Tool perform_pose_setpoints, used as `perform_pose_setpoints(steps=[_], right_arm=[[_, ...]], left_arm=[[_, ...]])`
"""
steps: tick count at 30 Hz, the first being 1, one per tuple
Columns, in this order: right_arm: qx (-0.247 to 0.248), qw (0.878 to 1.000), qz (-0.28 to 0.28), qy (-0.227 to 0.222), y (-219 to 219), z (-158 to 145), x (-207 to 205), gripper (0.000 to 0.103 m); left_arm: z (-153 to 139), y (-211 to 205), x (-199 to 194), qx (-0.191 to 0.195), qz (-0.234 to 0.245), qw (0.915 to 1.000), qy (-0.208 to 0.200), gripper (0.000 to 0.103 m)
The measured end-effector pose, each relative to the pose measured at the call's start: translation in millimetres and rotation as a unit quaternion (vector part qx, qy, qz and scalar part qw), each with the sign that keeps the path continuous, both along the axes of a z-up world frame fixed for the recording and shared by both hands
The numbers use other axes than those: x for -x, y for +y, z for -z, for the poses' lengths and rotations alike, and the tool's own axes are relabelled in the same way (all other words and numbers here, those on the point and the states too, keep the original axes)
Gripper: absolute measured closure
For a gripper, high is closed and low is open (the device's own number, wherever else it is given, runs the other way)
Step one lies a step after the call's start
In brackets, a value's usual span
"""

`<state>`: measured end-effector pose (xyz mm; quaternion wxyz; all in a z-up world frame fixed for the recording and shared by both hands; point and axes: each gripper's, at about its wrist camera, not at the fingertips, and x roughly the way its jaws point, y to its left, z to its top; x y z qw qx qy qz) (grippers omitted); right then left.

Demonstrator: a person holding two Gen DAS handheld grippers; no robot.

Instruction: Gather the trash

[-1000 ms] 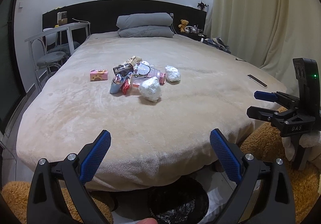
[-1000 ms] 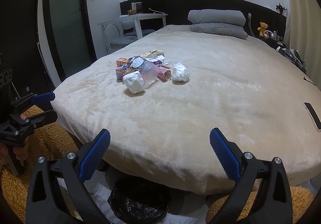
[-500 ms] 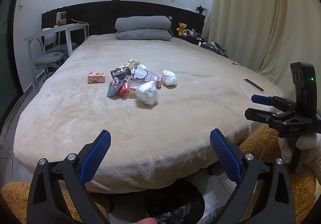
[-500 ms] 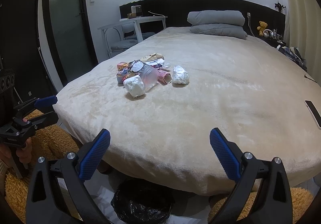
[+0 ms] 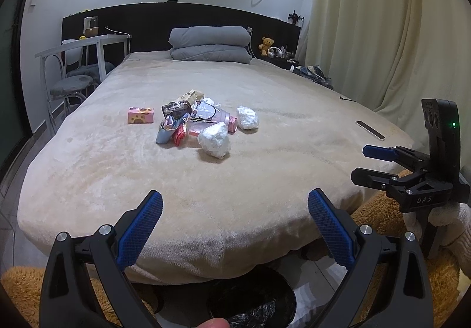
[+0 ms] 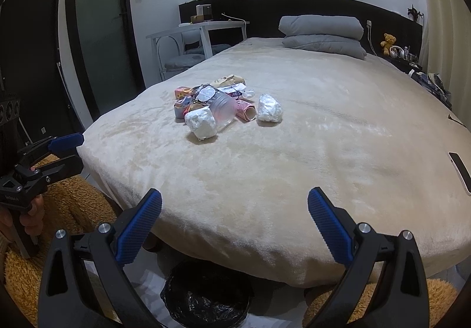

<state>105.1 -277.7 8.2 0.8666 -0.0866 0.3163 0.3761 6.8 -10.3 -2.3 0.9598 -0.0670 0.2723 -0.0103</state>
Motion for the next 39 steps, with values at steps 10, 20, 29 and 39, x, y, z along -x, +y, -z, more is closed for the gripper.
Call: perform_pose_setpoints(steps=[10,20,29,39], right_arm=[[-0.012,1.000,-0.004,0.022,4.3,-1.0,-16.1,0.005],[-0.011,0.999,-0.019,0.040,19.7,-1.6,-48.0,0.005],[-0.009,0.999,-0.028,0.034,47.2,-8.5,-99.3,0.005],[-0.014,0.996,-0.038,0.077,84.7,-0.4,-169.7,0.005]], left_arm=[[-1.9,10.4,-6.3,0.027,-0.003,0.9996,0.005,0.006],[-4.2,35.6,-32.0,0.070,0.007,0.9965,0.045,0.006],[-11.8,64.4,-66.9,0.083,0.012,0.9944,0.064,0.006],[-9.9,113.5,-127.4,0.142,0.003,0.9854,0.093,0.007]])
